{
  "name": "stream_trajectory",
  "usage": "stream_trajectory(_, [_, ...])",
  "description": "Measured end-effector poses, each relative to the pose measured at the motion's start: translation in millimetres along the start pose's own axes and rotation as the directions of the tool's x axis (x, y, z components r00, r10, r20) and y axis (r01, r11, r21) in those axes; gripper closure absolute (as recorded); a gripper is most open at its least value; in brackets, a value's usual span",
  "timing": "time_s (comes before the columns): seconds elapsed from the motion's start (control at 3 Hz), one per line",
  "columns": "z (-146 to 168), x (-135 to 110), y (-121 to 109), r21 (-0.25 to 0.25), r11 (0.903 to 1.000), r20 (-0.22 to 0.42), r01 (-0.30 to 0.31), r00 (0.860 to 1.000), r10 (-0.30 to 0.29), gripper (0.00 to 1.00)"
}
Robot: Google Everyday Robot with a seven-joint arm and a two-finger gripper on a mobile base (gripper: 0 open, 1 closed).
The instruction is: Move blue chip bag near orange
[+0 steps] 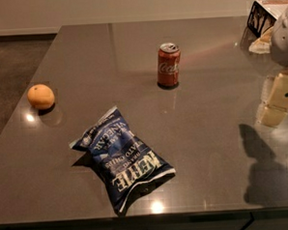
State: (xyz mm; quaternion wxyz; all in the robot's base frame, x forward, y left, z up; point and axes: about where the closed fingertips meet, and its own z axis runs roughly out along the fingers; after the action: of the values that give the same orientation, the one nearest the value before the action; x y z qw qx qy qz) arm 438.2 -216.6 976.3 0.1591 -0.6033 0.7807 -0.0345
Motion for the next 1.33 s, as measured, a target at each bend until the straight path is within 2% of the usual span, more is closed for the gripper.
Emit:
stream_trajectory(0.33, [-1, -2, 0, 0.002, 1.0, 0.005, 0.002, 1.0, -0.002, 0.0])
stream_trajectory(0.67, [1, -26, 3, -0.026, 0.9991, 0.045, 0.032, 0.998, -0.031, 0.0])
stream_trajectory(1.0, [20, -67, 15, -0.061, 0.9946, 0.109, 0.084, 0.991, -0.077, 0.0])
stream_trajectory(1.33, [59, -113, 39, -0.09, 0.9874, 0.123, 0.13, 0.985, -0.119, 0.0])
